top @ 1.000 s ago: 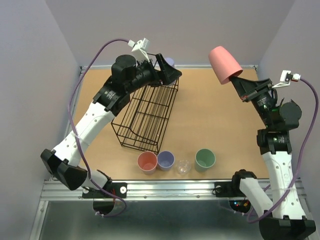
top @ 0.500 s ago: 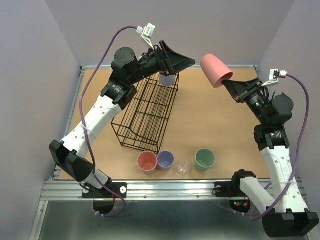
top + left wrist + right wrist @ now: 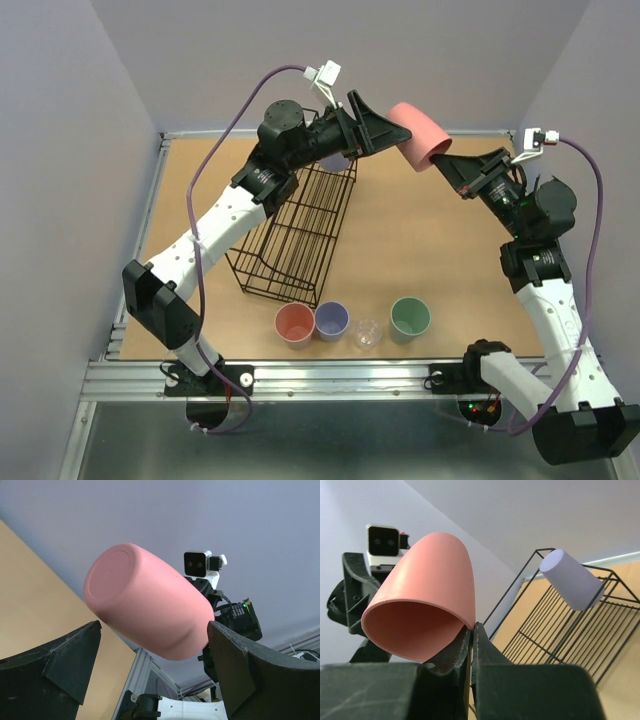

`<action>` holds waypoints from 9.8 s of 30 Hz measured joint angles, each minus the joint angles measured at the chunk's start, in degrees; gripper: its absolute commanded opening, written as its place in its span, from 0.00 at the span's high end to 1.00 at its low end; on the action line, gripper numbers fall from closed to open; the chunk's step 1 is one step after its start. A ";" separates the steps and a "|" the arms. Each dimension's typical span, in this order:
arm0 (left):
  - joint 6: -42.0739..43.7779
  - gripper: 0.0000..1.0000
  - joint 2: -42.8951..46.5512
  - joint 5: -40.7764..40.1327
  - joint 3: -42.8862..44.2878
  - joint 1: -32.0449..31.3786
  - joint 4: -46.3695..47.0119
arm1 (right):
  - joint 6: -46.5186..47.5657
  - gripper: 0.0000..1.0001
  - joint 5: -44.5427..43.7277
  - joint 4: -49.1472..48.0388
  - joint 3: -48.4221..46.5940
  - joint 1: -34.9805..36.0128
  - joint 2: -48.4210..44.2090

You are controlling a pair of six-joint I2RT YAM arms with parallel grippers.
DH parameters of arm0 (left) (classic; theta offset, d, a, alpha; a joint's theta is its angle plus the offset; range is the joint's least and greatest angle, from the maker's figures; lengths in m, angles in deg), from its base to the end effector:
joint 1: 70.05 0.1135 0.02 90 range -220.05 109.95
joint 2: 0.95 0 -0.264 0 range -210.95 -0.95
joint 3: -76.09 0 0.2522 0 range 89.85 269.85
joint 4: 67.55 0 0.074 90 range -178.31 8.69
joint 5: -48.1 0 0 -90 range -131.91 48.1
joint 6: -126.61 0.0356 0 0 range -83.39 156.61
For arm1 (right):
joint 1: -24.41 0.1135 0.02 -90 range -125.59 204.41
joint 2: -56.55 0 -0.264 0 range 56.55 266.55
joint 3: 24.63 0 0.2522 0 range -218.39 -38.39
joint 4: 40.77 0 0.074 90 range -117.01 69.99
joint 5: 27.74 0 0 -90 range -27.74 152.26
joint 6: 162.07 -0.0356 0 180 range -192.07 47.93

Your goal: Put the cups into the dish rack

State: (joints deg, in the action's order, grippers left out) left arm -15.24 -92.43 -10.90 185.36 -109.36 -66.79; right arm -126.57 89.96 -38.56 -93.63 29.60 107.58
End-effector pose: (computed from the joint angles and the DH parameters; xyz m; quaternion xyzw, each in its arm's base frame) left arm 0.2716 -0.2461 0.4877 0.1542 0.5830 -0.6680 0.4361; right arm 0.1931 0.0342 0.4252 0.0710 0.6121 0.5106 0.5996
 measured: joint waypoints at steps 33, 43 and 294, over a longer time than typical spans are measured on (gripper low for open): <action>-9.97 0.63 -1.75 -2.47 -0.50 -0.39 22.23 | -11.52 1.00 2.91 -15.67 0.68 2.84 2.27; -9.86 1.00 -1.81 -2.62 -0.92 -0.42 22.36 | -11.08 0.54 2.47 -14.51 0.79 2.86 2.21; -22.23 0.01 13.46 2.84 -25.27 18.18 55.58 | -6.58 1.00 -19.23 -2.78 -21.66 38.01 13.94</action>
State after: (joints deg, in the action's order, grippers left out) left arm -37.47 -78.97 -8.06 160.09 -91.18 -11.21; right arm -133.15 70.73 -41.33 -115.29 67.61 121.52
